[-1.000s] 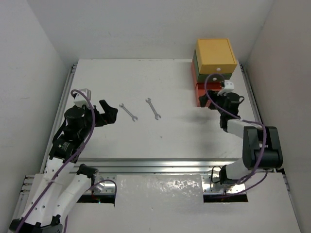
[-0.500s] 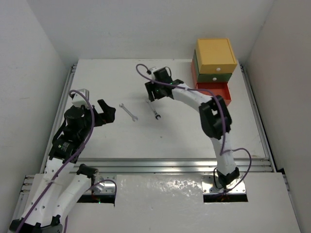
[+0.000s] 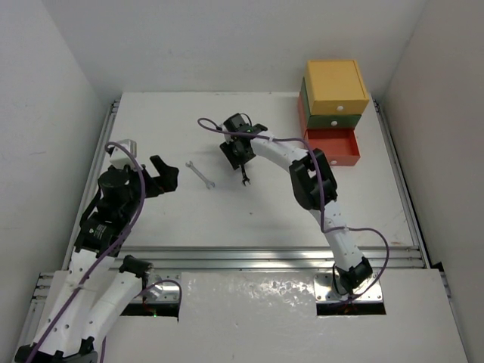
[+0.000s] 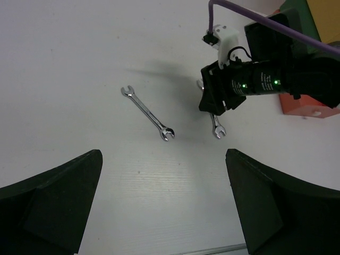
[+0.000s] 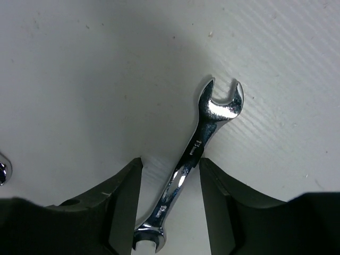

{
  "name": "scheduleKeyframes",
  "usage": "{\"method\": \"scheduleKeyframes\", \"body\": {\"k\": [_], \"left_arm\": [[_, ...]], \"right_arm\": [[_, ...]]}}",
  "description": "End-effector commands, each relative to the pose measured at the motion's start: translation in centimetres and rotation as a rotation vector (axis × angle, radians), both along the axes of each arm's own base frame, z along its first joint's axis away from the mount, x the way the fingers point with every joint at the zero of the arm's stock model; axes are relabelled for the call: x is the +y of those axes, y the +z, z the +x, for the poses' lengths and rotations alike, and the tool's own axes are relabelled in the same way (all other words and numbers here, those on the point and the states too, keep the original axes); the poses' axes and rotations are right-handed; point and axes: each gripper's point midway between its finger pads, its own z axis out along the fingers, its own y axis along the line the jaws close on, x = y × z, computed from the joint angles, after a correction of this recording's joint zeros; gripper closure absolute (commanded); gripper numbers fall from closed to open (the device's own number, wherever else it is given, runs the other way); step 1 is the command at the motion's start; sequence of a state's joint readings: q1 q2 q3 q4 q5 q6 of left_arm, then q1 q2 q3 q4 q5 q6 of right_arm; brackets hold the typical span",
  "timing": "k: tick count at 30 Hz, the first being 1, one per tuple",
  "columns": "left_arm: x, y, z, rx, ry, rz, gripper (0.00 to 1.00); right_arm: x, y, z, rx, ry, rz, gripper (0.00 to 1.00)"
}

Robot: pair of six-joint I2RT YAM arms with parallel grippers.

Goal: Sort the tools into containers

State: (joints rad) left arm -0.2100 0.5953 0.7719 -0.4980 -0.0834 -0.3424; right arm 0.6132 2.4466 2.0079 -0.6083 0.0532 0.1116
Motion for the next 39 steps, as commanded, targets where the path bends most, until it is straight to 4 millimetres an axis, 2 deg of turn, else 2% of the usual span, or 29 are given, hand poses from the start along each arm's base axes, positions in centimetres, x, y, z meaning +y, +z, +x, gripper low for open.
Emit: {"method": "scheduleKeyframes", "body": {"k": [1, 2, 5, 8, 11, 12, 14, 15, 16, 17, 20, 21, 22, 24, 25, 26, 27, 28, 30, 31, 34, 39], "left_arm": [[0.1, 1.6, 0.1, -0.058, 0.004, -0.013, 0.0], [0.1, 1.7, 0.1, -0.061, 0.004, -0.014, 0.0], [0.0, 1.8, 0.0, -0.064, 0.0, -0.015, 0.0], [0.0, 1.8, -0.1, -0.068, 0.0, -0.017, 0.0], [0.0, 1.9, -0.1, -0.069, -0.002, -0.017, 0.0], [0.0, 1.9, -0.1, -0.069, -0.003, -0.018, 0.0], [0.0, 2.0, -0.2, -0.074, -0.005, -0.019, 0.0], [0.0, 2.0, -0.2, -0.075, -0.005, -0.019, 0.0], [0.0, 2.0, -0.2, -0.077, -0.005, -0.02, 0.0], [0.0, 2.1, -0.3, -0.078, -0.005, -0.02, 0.0], [0.0, 2.2, -0.3, -0.084, -0.006, -0.021, 0.0], [0.0, 2.3, -0.3, -0.086, -0.006, -0.022, 0.0], [0.0, 2.2, -0.3, -0.084, -0.005, -0.021, 0.0], [-0.1, 2.2, -0.3, -0.084, -0.008, -0.022, 0.0], [0.0, 2.2, -0.3, -0.084, -0.006, -0.022, 0.0], [0.0, 2.2, -0.3, -0.084, -0.006, -0.022, 0.0], [-0.1, 2.2, -0.3, -0.084, -0.008, -0.022, 0.0], [-0.1, 2.2, -0.3, -0.084, -0.008, -0.022, 0.0], [-0.1, 2.3, -0.4, -0.087, -0.009, -0.022, 0.0], [-0.1, 2.3, -0.4, -0.089, -0.008, -0.023, 0.0], [0.0, 2.3, -0.4, -0.092, -0.006, -0.023, 0.0], [-0.1, 2.3, -0.4, -0.09, -0.011, -0.024, 0.0]], "right_arm": [[-1.2, -2.6, -2.6, 0.147, 0.014, -0.105, 0.52], [-1.0, -2.1, -2.1, 0.142, -0.002, -0.105, 0.52], [-2.3, -2.9, -3.1, 0.181, -0.057, -0.155, 0.49], [-2.7, -3.8, -3.8, 0.23, -0.082, -0.156, 0.48], [-3.1, -4.9, -4.7, 0.279, -0.089, -0.192, 0.55], [-3.6, -5.8, -5.3, 0.303, -0.09, -0.217, 0.57], [-4.0, -7.1, -6.9, 0.366, -0.071, -0.226, 0.64], [-4.1, -7.3, -7.2, 0.377, -0.071, -0.23, 0.75], [-4.4, -7.8, -7.7, 0.398, -0.07, -0.233, 0.91], [-4.0, -7.8, -8.0, 0.409, -0.063, -0.218, 0.98], [-3.5, -7.0, -7.5, 0.388, -0.066, -0.188, 1.0], [-3.3, -6.5, -7.3, 0.375, -0.072, -0.179, 1.0], [-2.7, -4.8, -6.3, 0.325, -0.074, -0.147, 1.0], [-2.2, -2.9, -6.0, 0.29, -0.078, -0.105, 1.0], [-1.1, 0.6, -4.7, 0.198, -0.073, -0.031, 1.0], [-1.5, 1.0, -5.4, 0.193, -0.085, -0.021, 1.0], [-1.4, 2.5, -5.1, 0.157, -0.092, 0.013, 1.0], [-0.8, 5.3, -5.2, 0.096, -0.084, 0.09, 1.0], [-0.6, 8.0, -4.4, 0.008, -0.115, 0.164, 1.0], [-1.5, 9.5, -4.8, -0.024, -0.142, 0.179, 1.0], [-2.5, 11.5, -4.4, -0.093, -0.189, 0.224, 1.0], [-6.3, 13.2, -4.0, -0.111, -0.315, 0.275, 1.0]]}}
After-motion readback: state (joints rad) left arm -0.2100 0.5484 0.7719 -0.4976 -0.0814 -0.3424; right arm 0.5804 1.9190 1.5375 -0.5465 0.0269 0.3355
